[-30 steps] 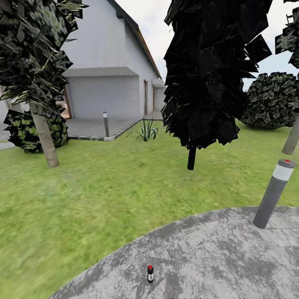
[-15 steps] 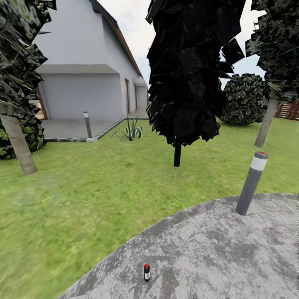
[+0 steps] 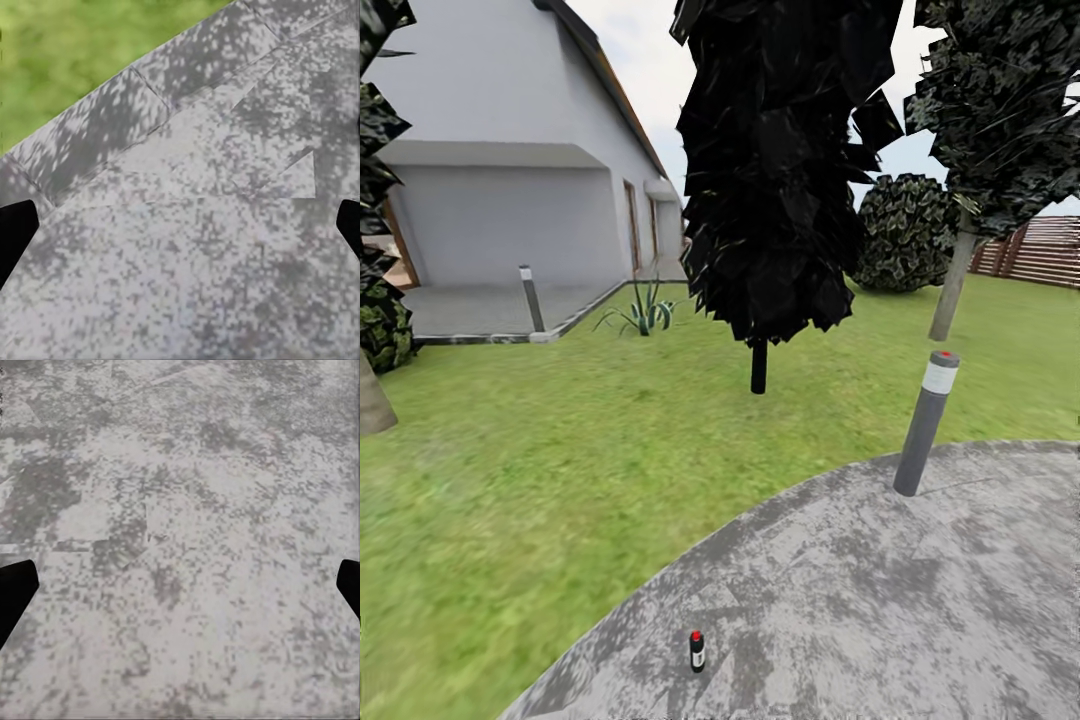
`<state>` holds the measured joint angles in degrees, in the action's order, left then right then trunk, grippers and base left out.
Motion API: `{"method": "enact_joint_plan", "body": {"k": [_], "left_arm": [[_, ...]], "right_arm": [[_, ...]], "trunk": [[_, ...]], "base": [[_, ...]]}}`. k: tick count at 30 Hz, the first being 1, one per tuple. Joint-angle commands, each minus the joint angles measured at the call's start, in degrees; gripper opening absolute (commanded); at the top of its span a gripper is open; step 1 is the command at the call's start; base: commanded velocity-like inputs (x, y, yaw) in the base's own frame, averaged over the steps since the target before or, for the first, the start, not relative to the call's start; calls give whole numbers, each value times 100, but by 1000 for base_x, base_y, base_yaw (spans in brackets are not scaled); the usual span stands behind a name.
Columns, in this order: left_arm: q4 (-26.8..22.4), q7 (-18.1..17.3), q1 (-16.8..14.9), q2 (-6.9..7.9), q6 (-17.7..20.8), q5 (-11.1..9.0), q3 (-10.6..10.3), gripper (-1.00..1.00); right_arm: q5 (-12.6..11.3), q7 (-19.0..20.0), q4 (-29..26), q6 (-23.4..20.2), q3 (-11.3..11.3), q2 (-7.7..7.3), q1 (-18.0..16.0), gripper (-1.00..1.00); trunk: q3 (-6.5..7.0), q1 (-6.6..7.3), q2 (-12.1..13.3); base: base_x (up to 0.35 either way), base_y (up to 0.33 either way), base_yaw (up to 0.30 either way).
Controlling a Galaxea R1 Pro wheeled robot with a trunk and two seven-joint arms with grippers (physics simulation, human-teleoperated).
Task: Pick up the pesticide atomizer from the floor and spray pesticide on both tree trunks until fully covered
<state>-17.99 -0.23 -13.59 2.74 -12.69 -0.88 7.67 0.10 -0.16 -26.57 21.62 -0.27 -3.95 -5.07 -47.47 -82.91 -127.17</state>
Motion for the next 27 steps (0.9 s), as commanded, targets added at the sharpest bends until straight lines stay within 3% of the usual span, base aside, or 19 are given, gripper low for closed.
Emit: {"method": "enact_joint_plan", "body": {"k": [1,10,27], "left_arm": [[6,-3,-3,-1,-20,-9,7,100],[6,5,-3,7,-14,-9,23,100],[6,6,-3,7,-14,-9,23,100]], "right_arm": [[1,-2,3,18,-2,0,-3,100],[8,-2,3,18,0,0,-3,100],[7,-2,3,18,-1,0,-3,100]], "trunk": [[-9,2,-2],[-11,2,-2],[-11,2,-2]], "base": [[-85,282,-84],[-38,300,-58],[0,308,-286]]}}
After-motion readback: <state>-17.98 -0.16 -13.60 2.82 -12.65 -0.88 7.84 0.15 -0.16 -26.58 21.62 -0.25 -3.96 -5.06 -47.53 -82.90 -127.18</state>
